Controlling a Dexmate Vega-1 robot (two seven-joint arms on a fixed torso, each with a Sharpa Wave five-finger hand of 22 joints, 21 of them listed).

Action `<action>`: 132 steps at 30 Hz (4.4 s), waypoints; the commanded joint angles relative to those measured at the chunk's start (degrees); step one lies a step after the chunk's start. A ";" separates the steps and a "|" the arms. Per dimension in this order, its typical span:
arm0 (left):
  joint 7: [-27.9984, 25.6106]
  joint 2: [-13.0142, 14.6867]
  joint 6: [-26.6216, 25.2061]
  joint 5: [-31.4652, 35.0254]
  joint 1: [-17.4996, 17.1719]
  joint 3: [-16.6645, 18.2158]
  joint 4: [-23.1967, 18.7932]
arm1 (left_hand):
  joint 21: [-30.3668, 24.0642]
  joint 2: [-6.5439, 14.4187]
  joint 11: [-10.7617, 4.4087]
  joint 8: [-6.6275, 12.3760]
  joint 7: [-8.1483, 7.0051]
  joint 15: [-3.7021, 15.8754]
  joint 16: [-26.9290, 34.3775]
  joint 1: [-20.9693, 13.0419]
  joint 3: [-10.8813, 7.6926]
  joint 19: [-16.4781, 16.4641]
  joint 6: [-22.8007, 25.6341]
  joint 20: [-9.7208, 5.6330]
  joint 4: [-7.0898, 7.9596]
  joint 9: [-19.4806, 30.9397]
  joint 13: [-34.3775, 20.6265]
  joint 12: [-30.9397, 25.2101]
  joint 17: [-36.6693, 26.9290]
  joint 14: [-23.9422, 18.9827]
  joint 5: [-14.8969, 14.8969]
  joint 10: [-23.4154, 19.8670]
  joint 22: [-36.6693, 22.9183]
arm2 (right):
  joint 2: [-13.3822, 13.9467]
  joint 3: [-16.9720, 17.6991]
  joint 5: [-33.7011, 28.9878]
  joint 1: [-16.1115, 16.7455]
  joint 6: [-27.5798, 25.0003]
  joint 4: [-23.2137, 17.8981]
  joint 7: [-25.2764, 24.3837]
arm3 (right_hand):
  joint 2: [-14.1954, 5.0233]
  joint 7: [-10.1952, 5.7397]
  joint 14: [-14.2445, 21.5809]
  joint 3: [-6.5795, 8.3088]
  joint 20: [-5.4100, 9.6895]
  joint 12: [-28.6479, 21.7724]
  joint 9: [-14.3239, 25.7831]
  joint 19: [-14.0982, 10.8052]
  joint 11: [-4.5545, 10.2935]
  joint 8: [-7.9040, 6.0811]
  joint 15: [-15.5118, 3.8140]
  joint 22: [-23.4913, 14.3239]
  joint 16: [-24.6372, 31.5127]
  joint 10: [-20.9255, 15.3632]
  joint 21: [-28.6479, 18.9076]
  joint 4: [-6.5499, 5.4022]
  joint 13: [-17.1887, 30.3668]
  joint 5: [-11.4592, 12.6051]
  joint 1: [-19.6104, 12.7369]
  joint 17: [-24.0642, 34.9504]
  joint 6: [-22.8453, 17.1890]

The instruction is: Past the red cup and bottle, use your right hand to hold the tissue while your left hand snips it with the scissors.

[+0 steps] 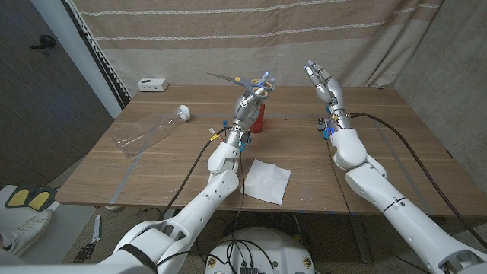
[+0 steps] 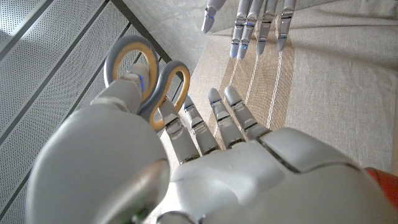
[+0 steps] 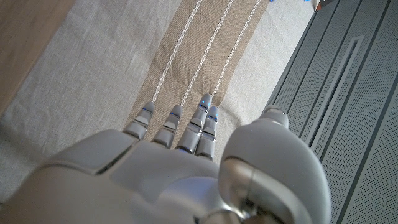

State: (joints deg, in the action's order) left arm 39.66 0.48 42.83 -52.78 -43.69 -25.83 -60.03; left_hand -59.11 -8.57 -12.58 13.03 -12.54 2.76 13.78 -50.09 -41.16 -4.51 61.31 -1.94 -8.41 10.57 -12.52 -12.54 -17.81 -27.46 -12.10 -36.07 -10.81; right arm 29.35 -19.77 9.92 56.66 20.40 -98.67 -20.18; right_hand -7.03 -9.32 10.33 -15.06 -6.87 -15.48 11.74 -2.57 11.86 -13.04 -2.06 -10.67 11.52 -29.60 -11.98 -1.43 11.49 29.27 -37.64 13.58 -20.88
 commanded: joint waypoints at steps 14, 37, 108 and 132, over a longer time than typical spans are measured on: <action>2.51 -1.96 2.82 -1.48 0.43 1.30 0.67 | 0.69 -1.15 0.11 -1.09 0.01 9.88 0.04 1.41 0.34 -0.66 -0.60 -5.55 0.20 -0.02 0.26 0.52 0.31 -0.83 1.18 -0.56 -0.37 | 0.61 -0.38 0.42 0.84 -0.54 -1.33 0.64 | -0.67 -0.23 0.12 -0.07 -0.50 0.04 0.02 0.02 0.09 0.04 -7.89 -0.15 0.39 -0.24 -0.09 0.34 0.00 0.36 -0.33 -0.08 -0.48; 3.46 -2.62 2.36 -2.99 0.36 2.28 0.21 | 1.80 2.22 -0.01 -0.79 0.13 10.26 1.12 -4.52 -3.28 -0.04 -3.97 -5.03 -0.70 0.51 -2.29 -2.57 -0.37 -2.72 1.36 -10.20 -0.37 | 0.45 -0.42 0.16 2.09 -1.21 -2.07 -0.24 | -0.78 -0.20 0.09 0.04 -0.38 0.07 0.02 -0.17 0.08 0.07 -7.93 -0.14 0.39 -0.34 -0.12 0.48 0.00 0.40 -0.48 -0.17 -0.55; -3.95 -3.00 2.32 -3.48 -2.36 2.06 -5.85 | 6.75 1.17 0.08 2.15 2.00 10.01 -0.05 12.33 9.55 -0.42 11.10 -5.05 4.49 0.02 -10.99 -1.15 -9.15 0.21 -7.97 -0.26 -0.73 | 0.13 -1.40 -0.81 2.16 0.28 -1.77 0.88 | -0.92 -0.35 -0.05 0.21 -0.46 0.12 0.00 -0.58 0.07 0.11 -7.86 -0.09 0.36 -0.74 -0.11 0.79 0.00 0.43 -0.66 -0.51 -1.02; -4.54 -1.73 1.43 -2.45 -1.94 1.60 -6.21 | 7.23 0.29 0.08 -1.43 1.06 10.15 -0.54 2.57 7.12 -0.90 5.82 -4.62 -1.05 0.08 -8.77 0.52 -7.68 -1.49 -5.94 -0.73 -0.94 | -0.69 -1.90 0.11 1.07 0.89 0.17 1.17 | -1.02 -0.43 -0.09 0.33 -0.51 0.15 0.00 -0.62 0.08 0.08 -7.77 -0.08 0.35 -0.90 -0.06 0.94 -0.01 0.44 -0.81 -0.66 -1.30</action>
State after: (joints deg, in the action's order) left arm 34.51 -2.00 44.70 -55.63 -46.09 -23.97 -66.54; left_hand -51.90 -8.96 -12.46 11.85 -11.46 2.76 13.30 -45.62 -33.57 -5.21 68.25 -2.26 -8.88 10.29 -21.25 -12.28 -25.49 -28.27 -18.57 -37.37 -11.54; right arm 28.98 -21.47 9.75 58.20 20.86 -99.29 -19.09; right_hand -7.56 -9.74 10.32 -14.59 -7.18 -15.47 11.74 -2.87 11.88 -13.04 -2.06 -10.68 11.52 -30.00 -11.98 -0.96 11.49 29.27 -38.17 12.77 -21.71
